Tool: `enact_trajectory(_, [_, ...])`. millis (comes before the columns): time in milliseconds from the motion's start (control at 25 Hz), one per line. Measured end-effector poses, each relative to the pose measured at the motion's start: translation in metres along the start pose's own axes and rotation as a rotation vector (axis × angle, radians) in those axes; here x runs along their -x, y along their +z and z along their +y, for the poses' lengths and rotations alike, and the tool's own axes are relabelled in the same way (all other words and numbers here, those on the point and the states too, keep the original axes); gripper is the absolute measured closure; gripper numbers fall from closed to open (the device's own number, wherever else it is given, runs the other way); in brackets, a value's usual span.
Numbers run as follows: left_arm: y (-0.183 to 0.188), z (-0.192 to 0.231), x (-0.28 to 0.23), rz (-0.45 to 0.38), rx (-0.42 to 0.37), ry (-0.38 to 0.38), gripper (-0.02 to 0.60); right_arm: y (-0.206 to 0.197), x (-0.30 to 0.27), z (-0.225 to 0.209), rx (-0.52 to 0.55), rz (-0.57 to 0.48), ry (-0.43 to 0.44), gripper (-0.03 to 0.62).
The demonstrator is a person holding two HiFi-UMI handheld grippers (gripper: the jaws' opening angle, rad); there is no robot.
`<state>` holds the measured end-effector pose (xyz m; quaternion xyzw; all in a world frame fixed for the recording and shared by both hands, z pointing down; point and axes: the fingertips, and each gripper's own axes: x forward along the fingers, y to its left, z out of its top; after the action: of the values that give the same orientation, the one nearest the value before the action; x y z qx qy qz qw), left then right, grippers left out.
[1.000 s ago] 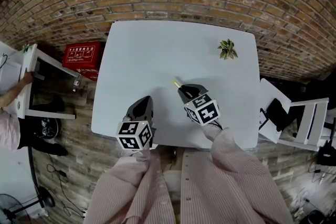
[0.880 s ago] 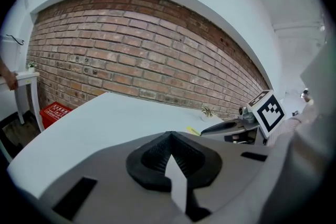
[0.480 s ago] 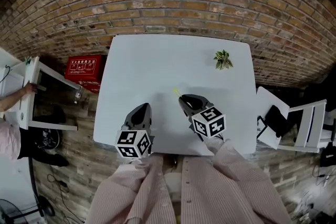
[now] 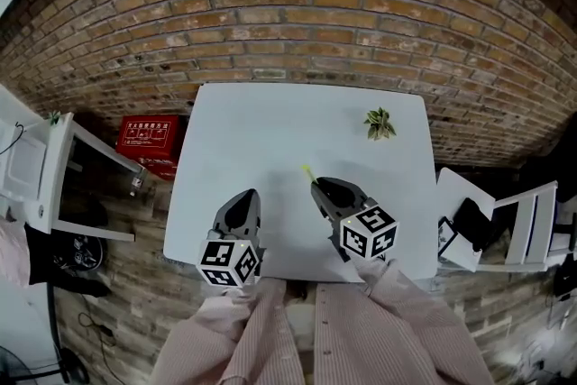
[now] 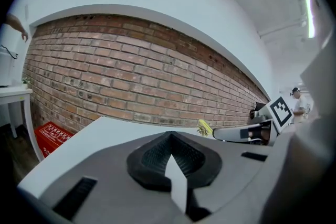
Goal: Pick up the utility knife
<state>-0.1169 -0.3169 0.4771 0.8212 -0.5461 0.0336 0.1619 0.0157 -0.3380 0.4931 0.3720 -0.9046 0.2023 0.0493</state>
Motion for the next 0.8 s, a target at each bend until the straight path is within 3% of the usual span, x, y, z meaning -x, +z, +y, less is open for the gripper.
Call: enact_trajectory(800, [0.067, -0.007, 0.008, -0.135, -0.079, -0.020, 0.589, 0.089, 0.048, -0.001, 0.004, -0.289, -0.051, 0.540])
